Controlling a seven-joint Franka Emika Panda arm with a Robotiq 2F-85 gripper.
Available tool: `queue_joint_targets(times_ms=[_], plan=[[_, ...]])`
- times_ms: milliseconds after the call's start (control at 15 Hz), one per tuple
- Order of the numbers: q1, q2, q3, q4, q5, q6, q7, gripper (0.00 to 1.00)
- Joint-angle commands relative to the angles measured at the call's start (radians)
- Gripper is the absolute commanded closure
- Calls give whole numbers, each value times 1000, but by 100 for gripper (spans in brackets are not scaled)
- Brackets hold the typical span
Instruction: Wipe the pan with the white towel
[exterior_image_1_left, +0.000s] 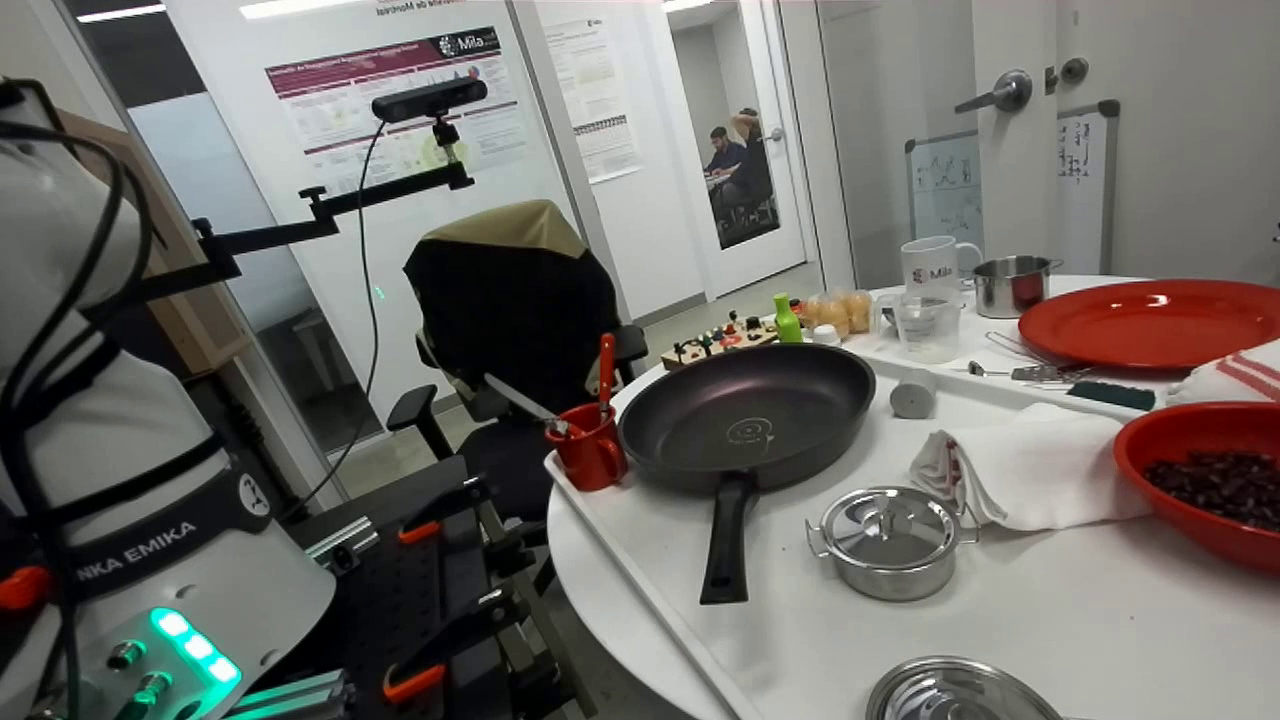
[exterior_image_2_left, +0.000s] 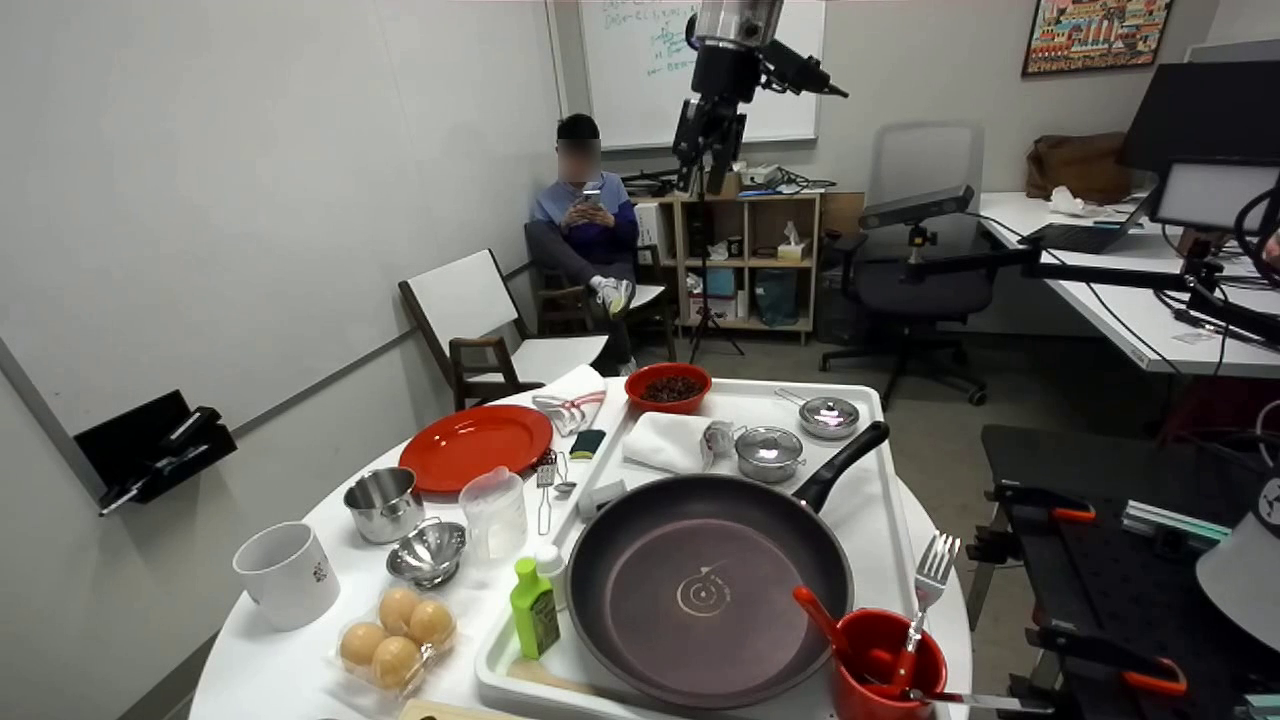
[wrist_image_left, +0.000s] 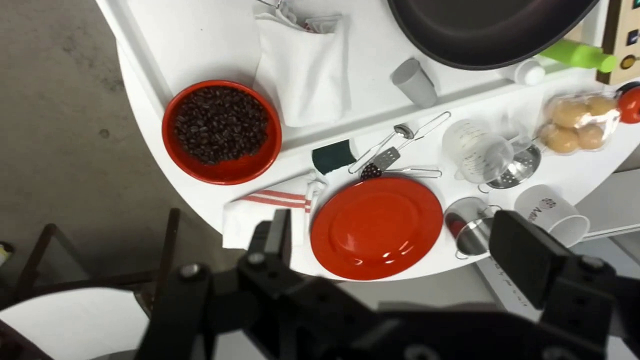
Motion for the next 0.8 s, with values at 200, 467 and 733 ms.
queue_joint_targets(times_ms=[200,467,733], plan=[[-73,218,50,149,-19,5,121,0],[-80,283,60,165,-78,4,181,0],[-78,323,67,158,-118,14,225,0]])
